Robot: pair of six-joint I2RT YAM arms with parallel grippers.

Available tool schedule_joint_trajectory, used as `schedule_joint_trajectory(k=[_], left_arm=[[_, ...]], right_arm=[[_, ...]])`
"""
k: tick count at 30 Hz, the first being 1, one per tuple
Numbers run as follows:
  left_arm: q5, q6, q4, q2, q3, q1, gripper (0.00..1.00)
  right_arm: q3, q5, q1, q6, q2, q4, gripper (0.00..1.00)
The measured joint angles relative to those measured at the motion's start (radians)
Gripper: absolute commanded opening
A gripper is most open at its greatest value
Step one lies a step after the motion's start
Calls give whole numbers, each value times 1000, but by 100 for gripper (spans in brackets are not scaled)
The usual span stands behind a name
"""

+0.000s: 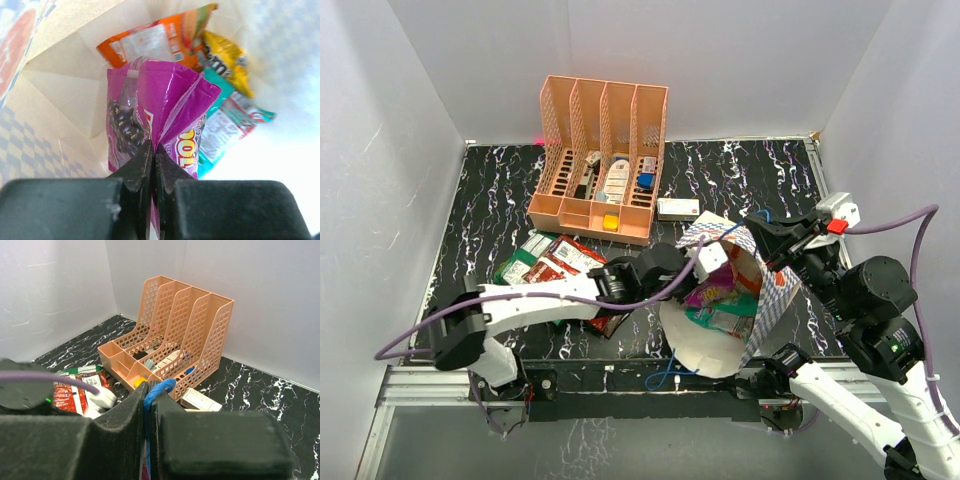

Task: Take the snacks out of the paper bag
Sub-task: Take out the snack from the paper bag, then place the snack at the center of the board.

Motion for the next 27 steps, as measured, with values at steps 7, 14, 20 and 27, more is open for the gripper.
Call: schedule_joint_trajectory(k=[7,14,20,27], left_arm=[[87,-139,-169,-259,-31,-10,0],[131,-241,-277,-495,-37,-13,0],[105,-294,-433,-599,3,-13,0],[-79,-348,-689,-615,169,-15,0]], right_arm=[[-1,9,0,-13,1,11,7],[-10,17,0,-14,10,28,7],[-23,37,0,-14,10,31,7],[-32,52,0,-14,10,35,7]])
